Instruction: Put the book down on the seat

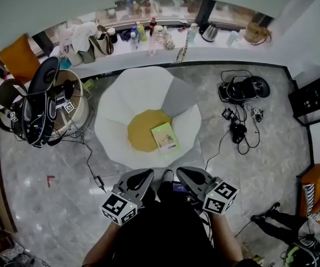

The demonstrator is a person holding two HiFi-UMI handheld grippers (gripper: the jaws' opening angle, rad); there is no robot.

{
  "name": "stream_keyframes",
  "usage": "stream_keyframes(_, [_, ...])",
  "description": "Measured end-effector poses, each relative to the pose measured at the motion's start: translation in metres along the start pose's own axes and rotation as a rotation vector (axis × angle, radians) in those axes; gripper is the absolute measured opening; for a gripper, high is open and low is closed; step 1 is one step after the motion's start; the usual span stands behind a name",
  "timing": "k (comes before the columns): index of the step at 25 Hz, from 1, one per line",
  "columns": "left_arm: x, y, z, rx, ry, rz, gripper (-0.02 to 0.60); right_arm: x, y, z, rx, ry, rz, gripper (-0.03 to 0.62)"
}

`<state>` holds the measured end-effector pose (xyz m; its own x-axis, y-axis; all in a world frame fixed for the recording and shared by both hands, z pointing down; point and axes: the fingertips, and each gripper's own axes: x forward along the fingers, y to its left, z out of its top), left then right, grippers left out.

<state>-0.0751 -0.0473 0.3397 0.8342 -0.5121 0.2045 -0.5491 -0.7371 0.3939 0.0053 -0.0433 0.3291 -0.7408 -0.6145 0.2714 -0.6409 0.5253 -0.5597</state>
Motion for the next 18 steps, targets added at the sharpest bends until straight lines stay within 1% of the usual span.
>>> stream_keyframes(11, [0.006, -0.004, 0.006, 0.017, -0.007, -0.01, 0.012, -0.005, 0.001, -0.001, 0.01, -0.041, 0.027, 0.014])
stream_keyframes(18, [0.014, -0.005, 0.009, 0.027, -0.002, -0.022, 0.012, -0.008, -0.002, 0.001, 0.002, -0.046, 0.019, 0.014])
